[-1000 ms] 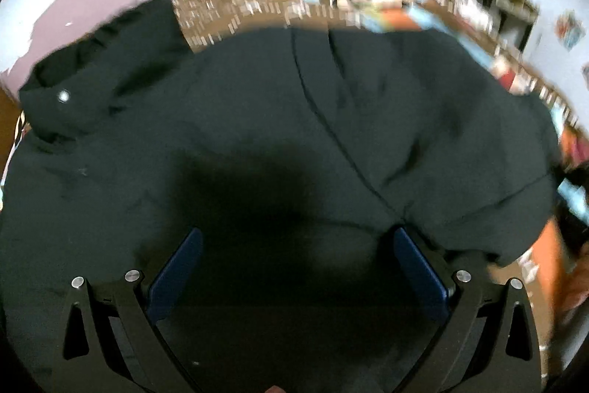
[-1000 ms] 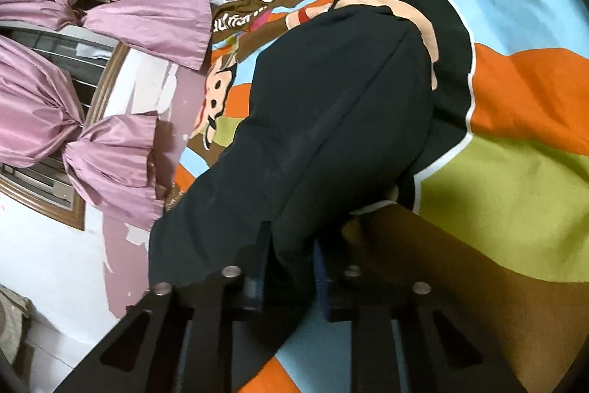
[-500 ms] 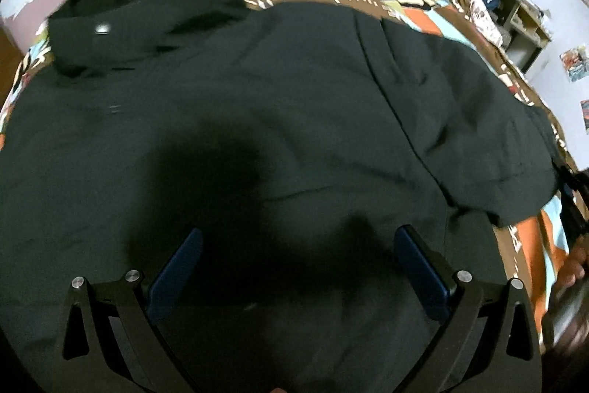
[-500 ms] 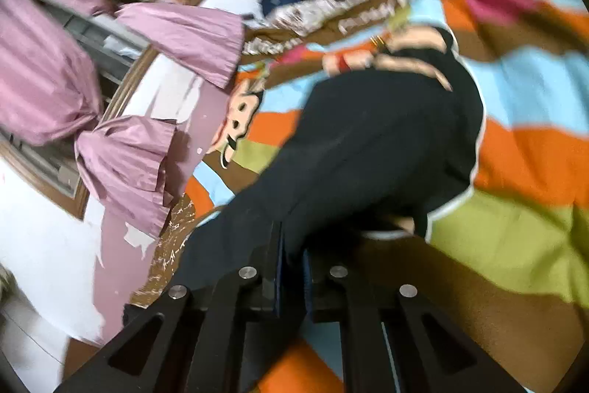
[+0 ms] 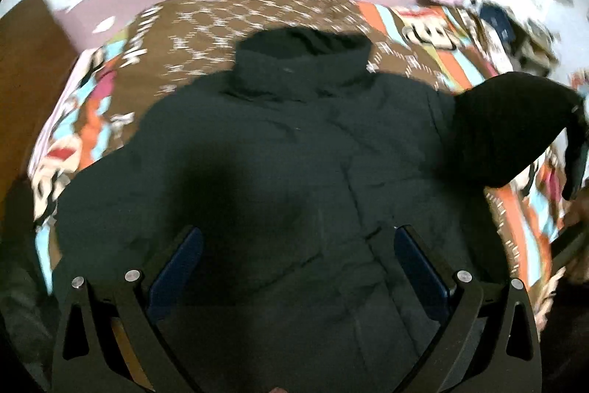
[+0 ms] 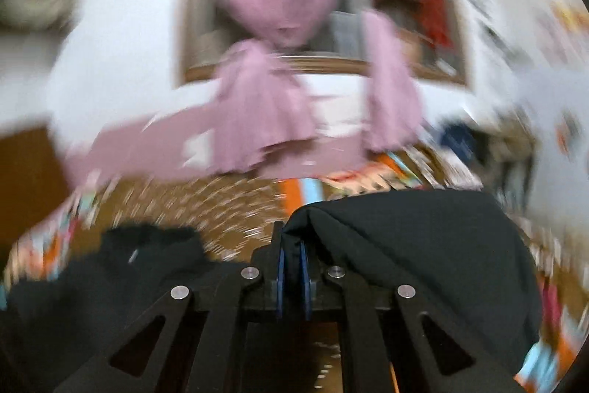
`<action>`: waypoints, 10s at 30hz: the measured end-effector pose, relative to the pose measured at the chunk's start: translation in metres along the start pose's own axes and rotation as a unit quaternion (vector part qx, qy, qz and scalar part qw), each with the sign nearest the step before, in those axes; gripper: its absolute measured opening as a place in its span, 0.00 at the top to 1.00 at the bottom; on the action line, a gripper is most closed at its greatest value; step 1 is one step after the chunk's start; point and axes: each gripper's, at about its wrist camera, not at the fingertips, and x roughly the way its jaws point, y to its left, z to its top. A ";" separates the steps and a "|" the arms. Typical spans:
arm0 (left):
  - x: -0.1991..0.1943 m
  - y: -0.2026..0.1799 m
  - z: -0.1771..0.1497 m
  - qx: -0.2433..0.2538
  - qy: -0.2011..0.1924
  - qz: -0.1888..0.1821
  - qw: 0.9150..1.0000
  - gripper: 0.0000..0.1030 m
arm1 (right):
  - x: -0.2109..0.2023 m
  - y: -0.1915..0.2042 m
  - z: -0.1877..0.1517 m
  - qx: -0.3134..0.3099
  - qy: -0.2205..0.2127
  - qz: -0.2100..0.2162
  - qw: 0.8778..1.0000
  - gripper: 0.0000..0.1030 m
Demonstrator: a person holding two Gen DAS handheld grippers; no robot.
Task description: Fold large clothes
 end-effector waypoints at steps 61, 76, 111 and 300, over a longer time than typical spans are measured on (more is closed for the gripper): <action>0.007 0.173 -0.145 -0.237 -0.102 -0.091 0.962 0.01 | 0.127 0.199 -0.171 -0.088 0.270 0.197 0.938 0.00; -0.032 0.309 -0.249 -0.513 -0.182 0.023 0.838 0.01 | 0.112 0.183 -0.176 -0.051 0.229 0.211 0.949 0.00; -0.018 0.396 -0.306 -0.566 -0.129 0.130 0.804 0.95 | 0.109 0.307 -0.142 -0.072 0.225 0.294 0.926 0.00; 0.073 0.088 0.125 0.036 -0.110 0.018 0.993 0.25 | 0.235 0.029 0.018 0.074 0.230 0.117 0.963 0.18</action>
